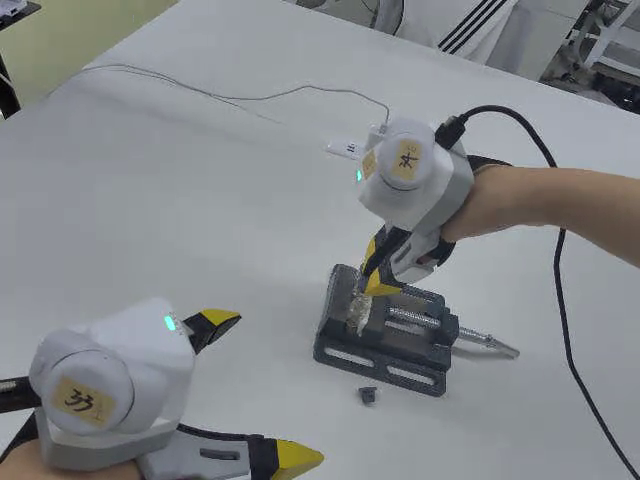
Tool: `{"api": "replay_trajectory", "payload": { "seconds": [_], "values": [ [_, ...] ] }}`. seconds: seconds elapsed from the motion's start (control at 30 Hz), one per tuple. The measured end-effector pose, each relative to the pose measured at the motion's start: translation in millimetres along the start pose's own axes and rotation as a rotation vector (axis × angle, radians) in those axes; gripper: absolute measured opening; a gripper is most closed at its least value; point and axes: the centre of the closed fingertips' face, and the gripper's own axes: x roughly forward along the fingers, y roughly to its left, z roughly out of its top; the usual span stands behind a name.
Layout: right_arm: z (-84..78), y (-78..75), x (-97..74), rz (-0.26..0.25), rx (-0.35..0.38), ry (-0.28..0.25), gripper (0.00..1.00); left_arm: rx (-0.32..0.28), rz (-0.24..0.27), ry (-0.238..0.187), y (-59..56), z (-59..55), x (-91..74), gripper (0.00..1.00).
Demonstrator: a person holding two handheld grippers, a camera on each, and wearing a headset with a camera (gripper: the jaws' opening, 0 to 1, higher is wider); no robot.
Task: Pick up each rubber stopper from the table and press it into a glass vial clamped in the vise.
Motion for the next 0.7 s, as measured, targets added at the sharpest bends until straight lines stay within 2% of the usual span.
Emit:
{"api": "replay_trajectory", "payload": {
  "seconds": [0.07,0.2,0.27,0.33,0.37,0.4,0.7],
  "values": [
    [0.7,-1.0,-1.9,-0.010,-0.010,-0.001,0.13,-0.001,-0.002,-0.002,-1.2,0.1,0.5,0.91],
    [-0.2,-3.5,-3.8,-0.004,-0.004,-0.016,0.12,0.000,-0.002,-0.005,-1.7,0.4,0.6,0.91],
    [-1.6,-6.2,-5.4,-0.009,-0.002,-0.015,0.06,0.001,0.000,-0.006,-0.5,0.6,0.4,0.91],
    [-3.5,-5.0,-7.3,0.007,0.009,-0.011,0.00,-0.002,0.004,-0.008,1.8,0.7,0.0,0.91],
    [-5.0,-2.1,-7.1,0.031,0.017,-0.007,0.00,-0.003,0.006,-0.009,3.0,0.7,0.0,0.91],
    [-5.7,-1.8,-6.9,0.034,0.015,-0.003,0.00,-0.003,0.008,-0.009,3.7,0.5,0.0,0.91],
    [-3.3,-4.6,-4.0,0.029,0.032,-0.017,0.01,-0.018,0.011,-0.010,5.7,-2.8,1.2,0.91]
  ]
}}
